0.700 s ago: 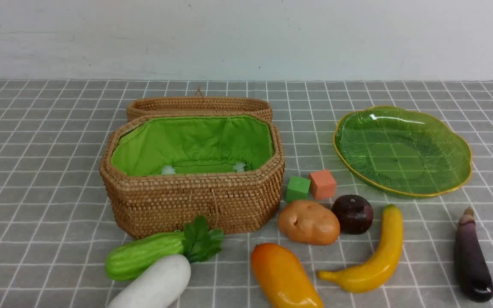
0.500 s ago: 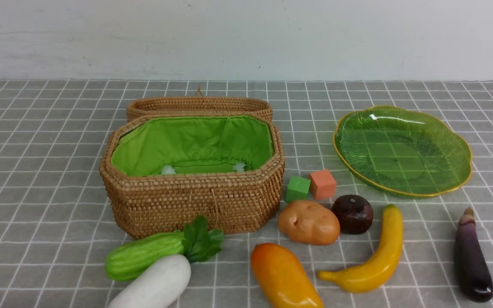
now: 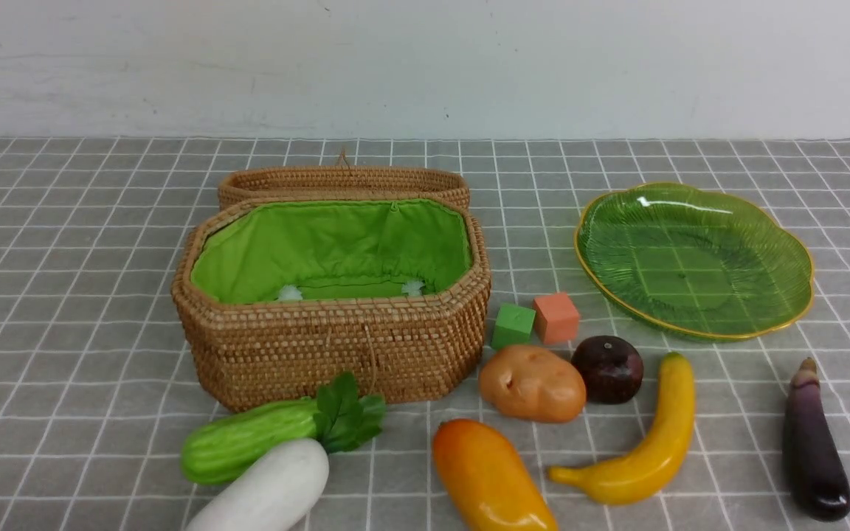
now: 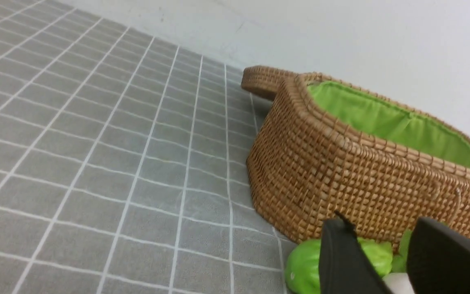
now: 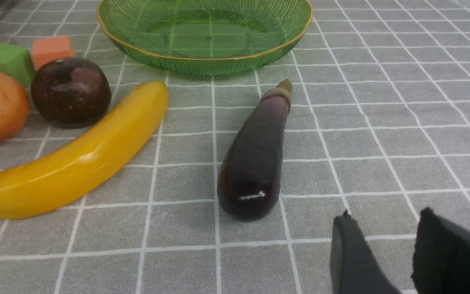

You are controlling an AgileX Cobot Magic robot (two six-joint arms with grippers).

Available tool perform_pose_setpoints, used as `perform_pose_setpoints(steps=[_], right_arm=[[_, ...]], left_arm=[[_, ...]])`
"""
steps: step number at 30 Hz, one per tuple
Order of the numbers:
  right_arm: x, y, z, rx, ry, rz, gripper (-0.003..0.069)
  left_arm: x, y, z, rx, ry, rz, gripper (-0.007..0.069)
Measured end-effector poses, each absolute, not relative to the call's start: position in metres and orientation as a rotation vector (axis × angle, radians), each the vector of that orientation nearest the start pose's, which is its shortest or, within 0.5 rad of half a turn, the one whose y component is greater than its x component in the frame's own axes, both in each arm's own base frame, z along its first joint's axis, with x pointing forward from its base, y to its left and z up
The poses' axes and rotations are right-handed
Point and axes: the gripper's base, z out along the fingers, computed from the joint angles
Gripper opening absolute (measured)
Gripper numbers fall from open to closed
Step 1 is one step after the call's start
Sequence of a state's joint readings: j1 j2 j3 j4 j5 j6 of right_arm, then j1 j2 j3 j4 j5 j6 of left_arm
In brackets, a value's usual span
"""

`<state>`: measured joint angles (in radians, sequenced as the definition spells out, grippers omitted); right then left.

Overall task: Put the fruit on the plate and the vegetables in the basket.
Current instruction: Take a daikon with your left arm and place it on the basket on the left.

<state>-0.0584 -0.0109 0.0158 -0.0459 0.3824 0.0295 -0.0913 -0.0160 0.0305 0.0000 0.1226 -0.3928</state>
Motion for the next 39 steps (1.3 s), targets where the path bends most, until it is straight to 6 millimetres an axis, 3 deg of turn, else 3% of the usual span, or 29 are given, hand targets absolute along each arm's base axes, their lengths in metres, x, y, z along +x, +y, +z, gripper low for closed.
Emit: perform_pose_setpoints(steps=[8,11,16,19,22,23,26,29,31,32,34,39], right_arm=[[0.052,-0.005,0.174,0.054,1.870,-0.065,0.0241],[0.052,-0.005,0.174,0.054,1.870,-0.065,0.0241],[0.052,-0.005,0.174,0.054,1.870,-0.065,0.0241],[0.052,-0.005,0.174,0.054,1.870,-0.065,0.0241],[0.052,-0.005,0.174,0.054,1.870,-0.065,0.0241],[0.052,-0.005,0.174,0.054,1.870,-0.065,0.0241],[0.052,-0.005,0.174,0.054,1.870,-0.065,0.0241],[0.052,-0.005,0.174,0.054,1.870,-0.065,0.0241],[0.052,-0.005,0.174,0.054,1.870,-0.065,0.0241],[0.052,-0.005,0.174,0.054,1.870,-0.065,0.0241],[0.052,-0.005,0.174,0.054,1.870,-0.065,0.0241],[0.052,-0.005,0.174,0.054,1.870,-0.065,0.0241]], left_arm=[[0.056,-0.004,0.186,-0.194,1.686,-0.283,0.0238],[0.056,-0.004,0.191,-0.183,1.636,-0.291,0.0238],[0.055,-0.006,0.212,-0.189,1.399,-0.384,0.0238],[0.051,-0.005,0.229,-0.225,1.281,-0.459,0.0238],[0.043,-0.004,0.262,-0.218,1.220,-0.469,0.0238],[0.039,-0.004,0.287,-0.206,1.204,-0.458,0.0238],[0.037,-0.003,0.329,-0.196,1.240,-0.428,0.0238],[0.050,-0.004,0.361,-0.214,1.378,-0.394,0.0238],[0.066,-0.005,0.368,-0.234,1.500,-0.372,0.0238],[0.068,-0.005,0.368,-0.236,1.513,-0.370,0.0238],[0.090,-0.006,0.364,-0.253,1.653,-0.333,0.0238],[0.134,-0.009,0.340,-0.271,1.877,-0.272,0.0238]])
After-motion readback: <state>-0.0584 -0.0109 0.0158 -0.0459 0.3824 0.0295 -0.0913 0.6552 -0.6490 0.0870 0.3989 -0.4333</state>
